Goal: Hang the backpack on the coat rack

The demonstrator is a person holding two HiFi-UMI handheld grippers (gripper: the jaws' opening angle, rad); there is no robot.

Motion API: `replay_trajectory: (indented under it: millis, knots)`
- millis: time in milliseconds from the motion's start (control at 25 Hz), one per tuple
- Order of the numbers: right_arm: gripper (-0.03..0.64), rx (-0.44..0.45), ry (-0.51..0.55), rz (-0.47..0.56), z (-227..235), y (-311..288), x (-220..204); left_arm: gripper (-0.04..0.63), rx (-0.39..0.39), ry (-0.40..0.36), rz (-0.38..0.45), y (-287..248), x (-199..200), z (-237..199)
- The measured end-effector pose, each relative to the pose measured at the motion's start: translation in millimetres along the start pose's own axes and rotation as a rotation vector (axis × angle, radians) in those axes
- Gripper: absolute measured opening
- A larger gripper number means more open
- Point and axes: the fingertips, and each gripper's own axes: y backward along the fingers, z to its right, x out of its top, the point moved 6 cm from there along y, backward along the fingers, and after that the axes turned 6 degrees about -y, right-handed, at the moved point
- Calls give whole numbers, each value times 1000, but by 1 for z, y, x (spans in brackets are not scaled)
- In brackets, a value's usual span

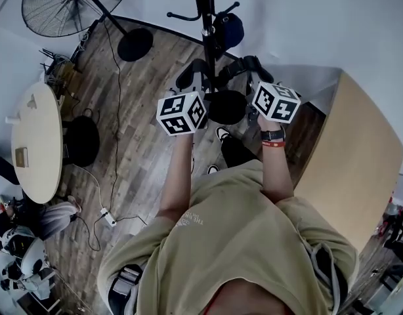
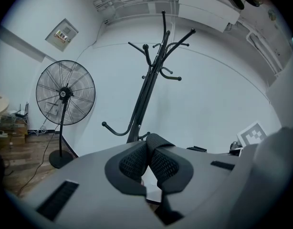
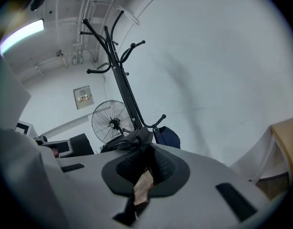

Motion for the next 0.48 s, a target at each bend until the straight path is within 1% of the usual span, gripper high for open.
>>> replay_trajectory:
  millis: [280, 480]
  knots:
    - [20, 20, 3, -12, 7, -27, 17, 25, -4, 13, 25, -26, 14, -6]
    - [20, 26, -3, -19, 17, -49, 29, 25, 10, 23, 36, -49, 20, -15]
